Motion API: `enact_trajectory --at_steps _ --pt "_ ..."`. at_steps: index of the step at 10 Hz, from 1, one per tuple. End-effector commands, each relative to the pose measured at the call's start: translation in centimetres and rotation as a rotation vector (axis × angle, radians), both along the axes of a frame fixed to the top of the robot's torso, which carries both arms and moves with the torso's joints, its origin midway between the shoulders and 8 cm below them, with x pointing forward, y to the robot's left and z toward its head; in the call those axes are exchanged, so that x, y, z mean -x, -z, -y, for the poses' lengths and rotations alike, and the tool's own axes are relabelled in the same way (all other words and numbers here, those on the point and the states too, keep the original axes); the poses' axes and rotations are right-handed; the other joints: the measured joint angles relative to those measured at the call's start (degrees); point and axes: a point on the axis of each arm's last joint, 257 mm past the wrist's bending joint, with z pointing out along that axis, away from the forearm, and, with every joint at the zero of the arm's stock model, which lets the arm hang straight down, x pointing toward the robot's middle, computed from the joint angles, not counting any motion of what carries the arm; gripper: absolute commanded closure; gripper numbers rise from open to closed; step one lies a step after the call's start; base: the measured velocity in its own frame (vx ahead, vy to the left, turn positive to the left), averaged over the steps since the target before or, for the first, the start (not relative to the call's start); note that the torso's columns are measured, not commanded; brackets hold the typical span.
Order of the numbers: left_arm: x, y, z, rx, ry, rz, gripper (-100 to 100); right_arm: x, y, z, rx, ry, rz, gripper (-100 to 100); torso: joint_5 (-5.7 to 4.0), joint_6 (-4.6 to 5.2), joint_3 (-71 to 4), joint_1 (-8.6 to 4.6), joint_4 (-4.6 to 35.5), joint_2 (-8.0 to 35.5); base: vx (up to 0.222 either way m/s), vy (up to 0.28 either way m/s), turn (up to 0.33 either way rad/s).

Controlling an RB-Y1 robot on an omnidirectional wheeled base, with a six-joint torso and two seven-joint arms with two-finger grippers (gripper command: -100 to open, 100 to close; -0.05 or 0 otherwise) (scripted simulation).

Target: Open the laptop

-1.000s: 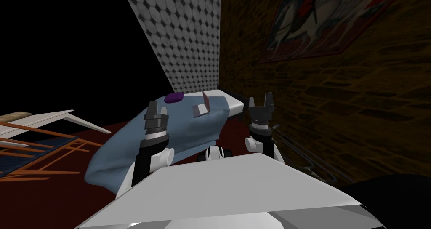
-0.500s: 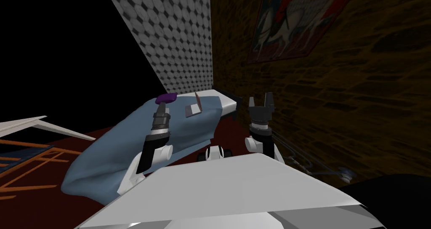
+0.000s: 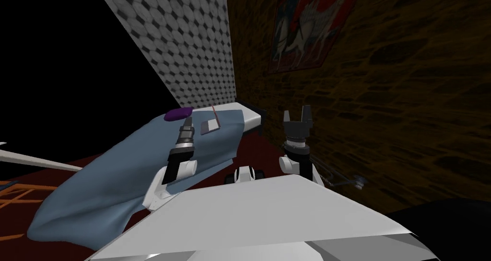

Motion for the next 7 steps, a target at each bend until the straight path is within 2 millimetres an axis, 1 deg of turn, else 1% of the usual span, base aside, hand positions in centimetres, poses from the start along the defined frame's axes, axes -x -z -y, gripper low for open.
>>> enact_trajectory --at_steps 1,4,6,7 --pt "-1.9 1.6 -2.2 -0.010 -0.055 -0.051 -100 0.0 0.0 0.0 0.000 0.000 0.000 0 -0.02 0.01 0.0 -0.06 0.0 0.0 -0.030 -0.216 -0.131" --pt "-3.7 3.3 -4.6 -0.014 -0.120 -0.111 -100 0.0 0.0 0.0 0.000 0.000 0.000 0 -0.03 -0.01 0.2 -0.07 0.1 0.2 -0.038 -0.211 -0.115" --pt "-4.7 4.6 -6.4 -0.016 -0.167 -0.155 -100 0.0 0.0 0.0 0.000 0.000 0.000 0 0.06 -0.01 0.0 0.22 0.0 0.0 0.019 -0.125 -0.113" --pt "-5.1 5.3 -7.4 -0.016 -0.191 -0.179 -100 0.0 0.0 0.0 0.000 0.000 0.000 0 0.04 -0.01 0.0 0.14 0.0 0.0 0.048 -0.101 -0.125"
